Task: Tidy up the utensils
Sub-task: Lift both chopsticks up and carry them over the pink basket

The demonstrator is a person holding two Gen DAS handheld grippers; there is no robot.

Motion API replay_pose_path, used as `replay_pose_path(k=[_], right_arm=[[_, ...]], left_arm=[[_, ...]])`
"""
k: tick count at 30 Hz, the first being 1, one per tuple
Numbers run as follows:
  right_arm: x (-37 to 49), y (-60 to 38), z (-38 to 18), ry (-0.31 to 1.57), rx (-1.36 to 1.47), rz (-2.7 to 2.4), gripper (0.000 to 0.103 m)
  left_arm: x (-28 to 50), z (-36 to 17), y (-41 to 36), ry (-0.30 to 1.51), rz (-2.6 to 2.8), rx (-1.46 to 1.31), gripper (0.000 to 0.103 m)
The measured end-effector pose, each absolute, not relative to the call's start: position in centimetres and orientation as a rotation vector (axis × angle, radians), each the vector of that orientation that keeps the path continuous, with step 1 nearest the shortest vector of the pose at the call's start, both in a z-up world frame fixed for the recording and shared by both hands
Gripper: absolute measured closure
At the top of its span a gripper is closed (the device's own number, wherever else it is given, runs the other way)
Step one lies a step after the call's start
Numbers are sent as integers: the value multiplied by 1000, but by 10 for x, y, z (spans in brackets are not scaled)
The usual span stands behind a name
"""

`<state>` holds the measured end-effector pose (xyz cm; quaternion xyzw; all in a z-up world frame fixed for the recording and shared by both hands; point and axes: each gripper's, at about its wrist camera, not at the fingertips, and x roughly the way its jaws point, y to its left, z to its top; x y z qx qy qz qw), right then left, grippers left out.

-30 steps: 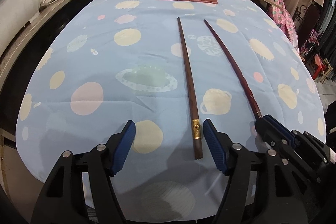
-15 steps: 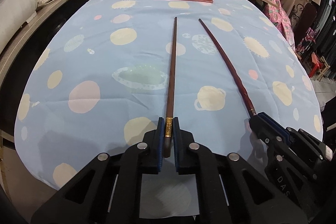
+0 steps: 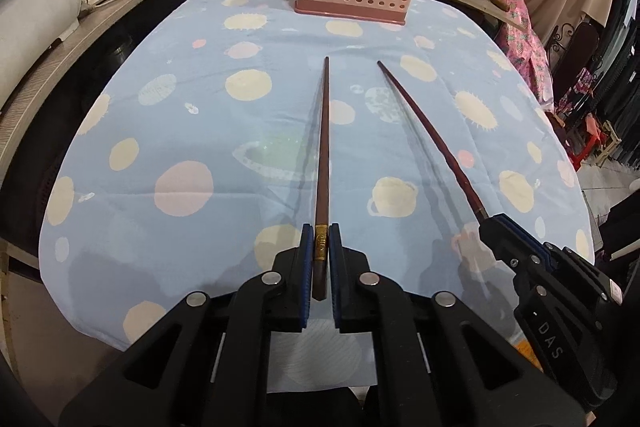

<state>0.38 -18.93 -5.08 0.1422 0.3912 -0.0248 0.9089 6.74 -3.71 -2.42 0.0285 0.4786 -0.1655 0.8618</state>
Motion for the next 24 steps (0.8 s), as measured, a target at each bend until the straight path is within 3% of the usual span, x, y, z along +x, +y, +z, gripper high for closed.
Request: replay_pose_path(k=[24], right_arm=[[28, -239, 104, 443, 282, -50, 96]], left_arm=[[114, 124, -11, 698, -338, -77, 96]])
